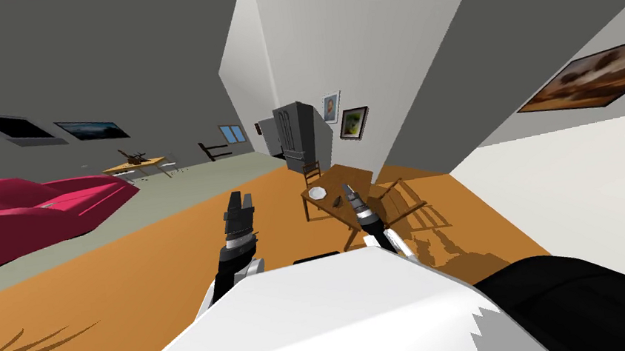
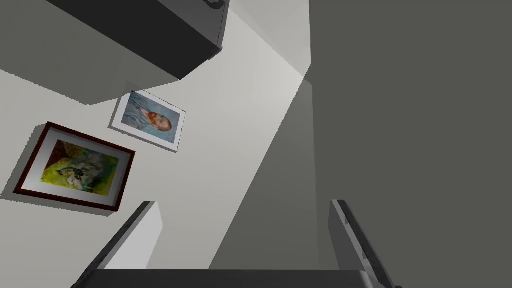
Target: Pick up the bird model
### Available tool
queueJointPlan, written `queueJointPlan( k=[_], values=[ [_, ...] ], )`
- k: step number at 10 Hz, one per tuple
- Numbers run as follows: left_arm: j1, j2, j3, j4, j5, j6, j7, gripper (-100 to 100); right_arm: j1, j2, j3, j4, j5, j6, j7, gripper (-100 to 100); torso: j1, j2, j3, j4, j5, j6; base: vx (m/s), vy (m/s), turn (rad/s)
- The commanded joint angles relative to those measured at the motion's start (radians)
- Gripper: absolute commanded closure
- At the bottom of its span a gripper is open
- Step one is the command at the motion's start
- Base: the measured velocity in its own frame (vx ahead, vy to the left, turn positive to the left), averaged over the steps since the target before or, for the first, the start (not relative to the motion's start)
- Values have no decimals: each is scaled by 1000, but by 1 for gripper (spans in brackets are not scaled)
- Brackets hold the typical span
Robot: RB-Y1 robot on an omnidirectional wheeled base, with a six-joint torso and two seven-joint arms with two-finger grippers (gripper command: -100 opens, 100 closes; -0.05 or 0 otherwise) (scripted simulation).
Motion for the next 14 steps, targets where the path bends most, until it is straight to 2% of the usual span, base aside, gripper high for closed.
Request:
queueJointPlan(
  k=[1,2,3,4,5,6,7,8,9,10,11,12,14],
  values=[
    [0,0,0,0,0,0,0,0,-10,-1,7,20,44,-5,24,-100,0,0,0,0,0,0,-34,-8,81],
    [0,0,0,0,0,0,0,0,-21,-11,12,54,78,-18,62,-100,0,-1,0,0,0,0,-38,-8,131],
    [0,0,0,0,0,0,0,0,-21,-11,12,54,100,-18,62,-100,0,-1,0,0,0,0,-31,-10,74],
    [0,0,0,0,0,0,0,0,-32,-22,17,90,134,-32,101,-100,0,-1,-1,0,0,1,-40,-5,154],
    [0,0,0,0,0,0,0,0,-32,-22,17,90,158,-32,101,-100,0,-1,0,0,0,0,-34,-8,86],
    [0,0,0,0,0,0,0,0,-44,-33,21,127,189,-47,142,-100,0,-1,0,0,0,0,-35,-6,129],
    [0,0,0,0,0,0,0,0,-44,-33,21,127,217,-47,142,-100,0,-1,0,0,0,0,-31,-7,81],
    [0,0,0,0,0,0,0,0,-57,-45,25,165,248,-62,184,-100,0,-1,-1,0,0,0,-33,-6,173],
    [0,0,0,0,0,0,0,0,-57,-45,25,165,276,-62,184,-100,0,-1,-1,0,0,0,-30,-7,79],
    [0,0,0,0,0,0,0,0,-70,-57,29,205,305,-78,227,-100,0,-1,-1,0,0,1,-32,-5,122],
    [0,0,0,0,0,0,0,0,-70,-57,29,205,335,-78,227,-100,0,-1,-1,0,0,0,-24,-5,88],
    [0,0,0,0,0,0,0,0,-83,-70,31,246,364,-93,269,-100,0,-2,-1,0,0,1,-30,2,160],
    [0,0,0,0,0,0,0,0,-83,-70,31,246,400,-93,272,-100,0,-2,-1,0,0,1,-15,-5,27]
  ],
)
